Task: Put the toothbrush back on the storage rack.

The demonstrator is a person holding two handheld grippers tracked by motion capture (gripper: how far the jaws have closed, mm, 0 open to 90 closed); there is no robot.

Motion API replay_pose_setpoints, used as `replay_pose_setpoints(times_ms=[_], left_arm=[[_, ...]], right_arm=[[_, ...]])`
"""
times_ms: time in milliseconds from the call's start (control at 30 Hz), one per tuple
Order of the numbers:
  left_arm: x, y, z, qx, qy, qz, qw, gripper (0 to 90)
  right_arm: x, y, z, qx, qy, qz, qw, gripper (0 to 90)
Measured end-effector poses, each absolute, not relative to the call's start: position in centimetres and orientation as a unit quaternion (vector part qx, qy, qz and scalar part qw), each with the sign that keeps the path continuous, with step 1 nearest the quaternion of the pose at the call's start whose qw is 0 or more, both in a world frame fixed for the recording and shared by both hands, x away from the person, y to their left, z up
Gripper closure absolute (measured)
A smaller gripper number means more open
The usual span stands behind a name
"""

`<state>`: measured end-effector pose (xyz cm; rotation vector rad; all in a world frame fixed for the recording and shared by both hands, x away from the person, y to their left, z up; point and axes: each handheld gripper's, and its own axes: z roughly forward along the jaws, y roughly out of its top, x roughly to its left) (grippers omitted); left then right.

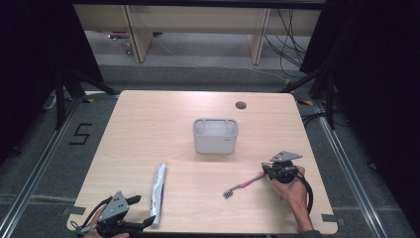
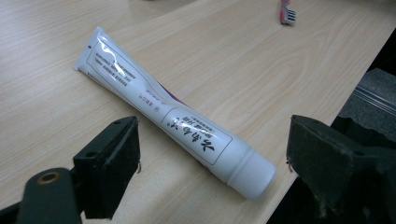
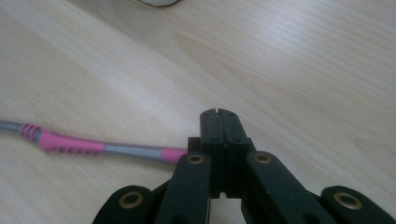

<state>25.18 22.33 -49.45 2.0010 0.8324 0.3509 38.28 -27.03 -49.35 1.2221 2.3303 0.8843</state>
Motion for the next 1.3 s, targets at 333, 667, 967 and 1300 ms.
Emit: replay_pose_setpoints(times_ms=[333,667,967,1300], left_arm=[[25.1,22.3,-49.4,0.812,0.337,0.143,0.455,17.2],[25.2,22.3,-49.5,0.812,0.338,0.142,0.454,17.2],[25.1,22.3,-49.5,0.812,0.338,0.142,0.454,17.3],[25.2,22.3,-49.5,0.813,0.338,0.14,0.454,17.2]], right_arm=[[37.1,-27.1,-49.5,0.427,0.835,0.303,0.171,90.0],[35.6,-27.5,-49.5,0.423,0.835,0.308,0.169,90.0],[34.2,-27.0,-49.4,0.418,0.84,0.314,0.148,90.0],[32.5,-26.3,-49.5,0.427,0.834,0.323,0.133,89.9]])
